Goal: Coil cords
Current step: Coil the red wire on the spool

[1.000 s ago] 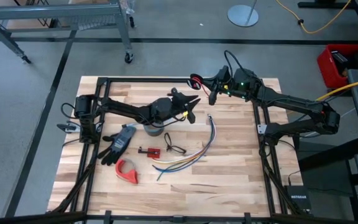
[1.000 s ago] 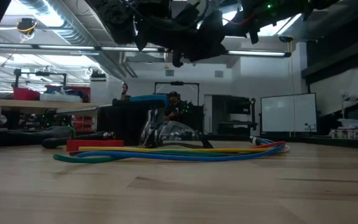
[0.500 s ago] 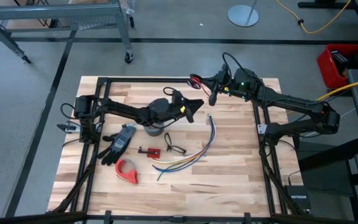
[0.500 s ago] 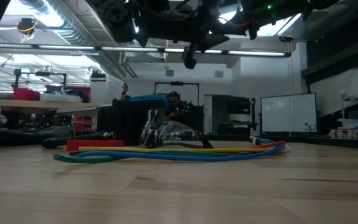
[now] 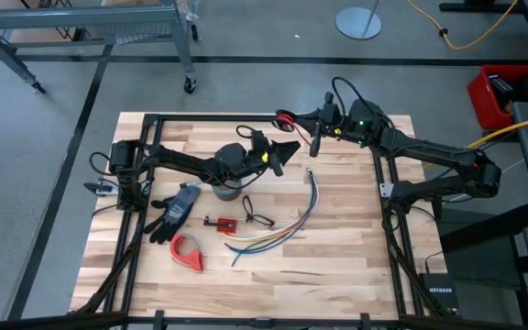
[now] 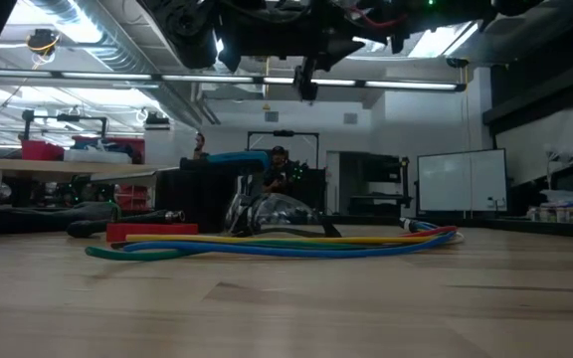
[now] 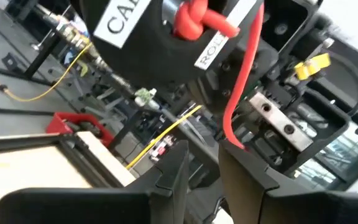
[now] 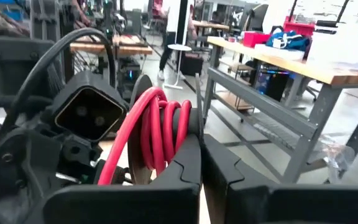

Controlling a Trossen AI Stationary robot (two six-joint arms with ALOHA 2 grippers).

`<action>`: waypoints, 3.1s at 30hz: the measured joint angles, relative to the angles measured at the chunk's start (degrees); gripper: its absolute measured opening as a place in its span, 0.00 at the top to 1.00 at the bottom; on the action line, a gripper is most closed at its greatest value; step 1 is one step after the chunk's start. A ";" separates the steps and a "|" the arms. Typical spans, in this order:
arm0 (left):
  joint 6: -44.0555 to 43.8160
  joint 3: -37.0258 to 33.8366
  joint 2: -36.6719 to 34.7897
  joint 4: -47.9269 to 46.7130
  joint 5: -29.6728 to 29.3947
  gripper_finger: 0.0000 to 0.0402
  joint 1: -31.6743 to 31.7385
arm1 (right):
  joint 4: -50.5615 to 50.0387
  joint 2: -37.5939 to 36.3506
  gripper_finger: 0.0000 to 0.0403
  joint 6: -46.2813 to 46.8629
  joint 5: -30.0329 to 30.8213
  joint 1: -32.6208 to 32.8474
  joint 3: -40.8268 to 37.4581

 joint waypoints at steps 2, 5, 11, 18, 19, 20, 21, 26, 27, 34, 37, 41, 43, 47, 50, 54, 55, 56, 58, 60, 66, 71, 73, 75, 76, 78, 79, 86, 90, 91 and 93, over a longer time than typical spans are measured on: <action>1.32 0.00 0.00 0.92 0.00 0.80 -0.13 | 1.68 0.48 1.00 0.73 0.07 0.00 0.00; 2.63 0.00 0.00 1.82 0.02 0.80 -0.30 | 3.72 1.73 1.00 0.91 0.02 0.00 0.00; 2.67 0.00 0.00 1.62 0.00 0.80 -0.30 | 7.26 4.45 1.00 1.58 -1.05 0.02 0.00; 2.88 0.00 0.00 1.69 -0.05 0.80 -0.24 | 8.59 4.90 1.00 1.39 -0.94 1.57 -0.02; 3.18 0.00 0.00 1.77 -0.04 0.80 -0.24 | 8.90 4.90 1.00 1.18 -0.92 2.01 -0.02; 3.49 0.00 0.00 1.82 -0.04 0.80 -0.24 | 9.13 4.90 1.00 1.04 -0.72 2.34 -0.02; 3.57 0.00 0.00 2.14 -0.03 0.80 -0.24 | 9.28 4.90 1.00 0.95 -0.41 2.64 -0.02; 4.20 0.00 0.02 3.28 0.02 0.80 -0.37 | 10.01 4.90 1.00 0.91 0.78 3.53 -0.02; 4.20 0.00 0.02 3.47 0.23 0.80 -0.39 | 10.05 4.90 1.00 0.91 1.07 3.67 -0.02; 4.58 -0.02 0.02 4.58 2.34 0.80 -0.91 | 9.92 4.90 1.00 0.88 3.17 3.74 -0.01; 4.58 -0.02 0.02 4.65 2.36 0.80 -1.05 | 9.80 4.90 1.00 0.88 3.17 3.72 -0.02; 4.18 -0.02 0.02 4.74 2.33 0.80 -1.00 | 9.20 4.90 1.00 0.88 3.16 3.72 -0.01; 4.12 -0.02 0.02 4.88 2.16 0.80 -0.91 | 8.79 4.90 1.00 0.88 3.13 3.70 -0.02; 4.20 -0.02 0.04 6.02 2.08 0.80 -0.89 | 8.11 4.90 1.00 0.88 2.62 3.69 0.00; 4.55 -0.02 0.02 6.55 2.05 0.80 -0.89 | 8.13 4.90 1.00 0.88 2.56 3.69 0.00; 4.53 -0.02 0.04 6.34 1.90 0.80 -0.89 | 8.06 4.90 1.00 0.86 2.54 3.69 -0.01; 4.47 -0.02 0.04 6.48 1.83 0.80 -0.81 | 7.83 4.90 1.00 0.88 2.54 3.71 -0.02; 4.44 -0.02 0.04 6.56 1.84 0.80 -0.68 | 7.61 4.90 1.00 0.86 2.52 3.72 0.00; 4.26 -0.02 0.04 6.65 1.80 0.80 -0.44 | 7.20 4.90 1.00 0.87 1.91 3.72 -0.01; 4.16 -0.02 0.04 7.09 1.76 0.80 -0.22 | 7.21 4.90 1.00 0.88 1.01 3.72 0.00; 4.14 -0.02 0.04 7.81 1.75 0.80 0.13 | 7.19 4.90 1.00 0.88 0.57 3.72 0.00; 4.87 -0.02 0.04 7.69 1.76 0.80 0.13 | 7.20 4.90 1.00 1.23 0.55 3.74 0.00; 6.19 -0.02 0.04 7.63 1.77 0.81 0.13 | 7.20 4.90 1.00 1.86 0.55 3.74 0.00; 7.17 -0.02 0.04 7.62 1.79 0.84 0.11 | 7.21 4.90 1.00 2.22 0.55 3.74 0.00; 7.52 -0.02 0.04 7.53 1.81 0.87 0.11 | 7.21 4.90 1.00 2.26 0.55 3.74 0.00; 8.45 -0.02 0.04 6.94 1.79 0.94 0.11 | 7.19 4.90 1.00 2.28 0.55 3.74 0.00; 9.15 -0.02 0.04 6.75 1.77 0.97 0.11 | 7.19 4.90 1.00 2.39 0.53 3.74 0.00; 10.59 -0.02 0.00 0.01 1.57 0.99 0.09 | 6.49 4.61 1.00 5.56 0.50 3.74 0.00; 10.59 -0.02 0.01 -4.02 1.06 0.99 0.07 | 3.59 4.12 1.00 6.23 0.52 3.72 0.00; 10.59 -0.02 0.01 -4.87 1.00 0.99 0.07 | 2.28 3.92 1.00 6.88 0.52 3.72 0.00; 10.61 -0.02 0.00 -7.06 0.96 0.99 0.07 | 0.05 3.40 1.00 7.26 0.52 3.72 0.00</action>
